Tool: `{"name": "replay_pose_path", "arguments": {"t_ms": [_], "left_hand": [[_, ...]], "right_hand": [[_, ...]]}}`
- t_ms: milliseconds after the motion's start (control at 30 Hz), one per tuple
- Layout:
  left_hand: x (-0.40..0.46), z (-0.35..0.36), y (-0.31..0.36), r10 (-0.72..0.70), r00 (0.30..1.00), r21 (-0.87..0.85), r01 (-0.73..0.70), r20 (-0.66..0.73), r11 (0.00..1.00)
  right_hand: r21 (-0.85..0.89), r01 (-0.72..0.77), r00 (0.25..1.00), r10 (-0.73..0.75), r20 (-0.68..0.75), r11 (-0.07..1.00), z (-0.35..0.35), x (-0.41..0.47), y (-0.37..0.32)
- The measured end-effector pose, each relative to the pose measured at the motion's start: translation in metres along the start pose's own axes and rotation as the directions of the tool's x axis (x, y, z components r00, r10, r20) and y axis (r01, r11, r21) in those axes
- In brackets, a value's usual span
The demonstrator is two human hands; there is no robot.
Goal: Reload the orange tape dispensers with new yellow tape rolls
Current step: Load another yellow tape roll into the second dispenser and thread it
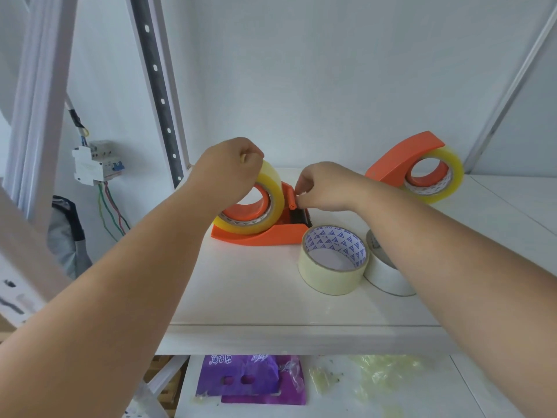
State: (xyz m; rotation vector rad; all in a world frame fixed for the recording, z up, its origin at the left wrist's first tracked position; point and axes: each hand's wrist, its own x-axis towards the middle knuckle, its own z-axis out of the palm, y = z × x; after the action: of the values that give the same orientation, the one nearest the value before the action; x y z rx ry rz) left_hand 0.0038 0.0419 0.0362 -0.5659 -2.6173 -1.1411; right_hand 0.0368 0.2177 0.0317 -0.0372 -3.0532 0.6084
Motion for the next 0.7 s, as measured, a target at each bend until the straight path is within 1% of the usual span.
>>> {"name": "replay_pose_path", "arguments": {"t_ms": [100,233,300,367,467,500,567,633,700], "left_hand": [[0.000,0.004,0.003,0.011,1.000,0.046,-0.011,-0.002,0.999],[0.000,0.005,0.007,0.009,1.000,0.093,-0.009,-0.004,0.996],[0.001,0.004,0.008,0.018,1.000,0.130,-0.021,0.024,0.991],[0.001,0.003,0.010,0.022,0.998,0.200,-0.033,0.056,0.979],[0.003,0.002,0.014,0.091,0.993,0.396,-0.114,0.075,0.911],[0.005,0.002,0.016,0.116,0.990,0.426,-0.140,0.083,0.894],[0.007,0.004,0.018,0.121,0.985,0.439,-0.163,0.123,0.883],[0.009,0.005,0.017,0.106,0.980,0.482,-0.176,0.171,0.858],[0.010,0.007,0.014,0.104,0.978,0.503,-0.183,0.183,0.845]], "right_hand": [[-0.038,-0.011,1.000,0.012,0.007,0.999,0.002,0.000,0.002],[0.028,-0.029,1.000,0.029,0.005,0.999,0.005,-0.001,0.004],[0.004,-0.023,1.000,0.023,-0.022,1.000,0.008,-0.001,0.002],[-0.102,-0.013,0.999,0.008,-0.043,0.995,0.011,0.000,-0.002],[-0.291,0.027,0.997,-0.046,-0.060,0.956,0.015,0.000,-0.006],[-0.343,0.043,0.996,-0.068,-0.062,0.938,0.016,0.000,-0.006],[-0.413,0.047,0.994,-0.083,-0.069,0.909,0.014,0.000,-0.003],[-0.411,0.024,0.996,-0.058,-0.070,0.911,0.005,-0.003,0.005],[-0.317,0.008,0.998,-0.027,-0.055,0.949,-0.007,-0.006,0.015]]}}
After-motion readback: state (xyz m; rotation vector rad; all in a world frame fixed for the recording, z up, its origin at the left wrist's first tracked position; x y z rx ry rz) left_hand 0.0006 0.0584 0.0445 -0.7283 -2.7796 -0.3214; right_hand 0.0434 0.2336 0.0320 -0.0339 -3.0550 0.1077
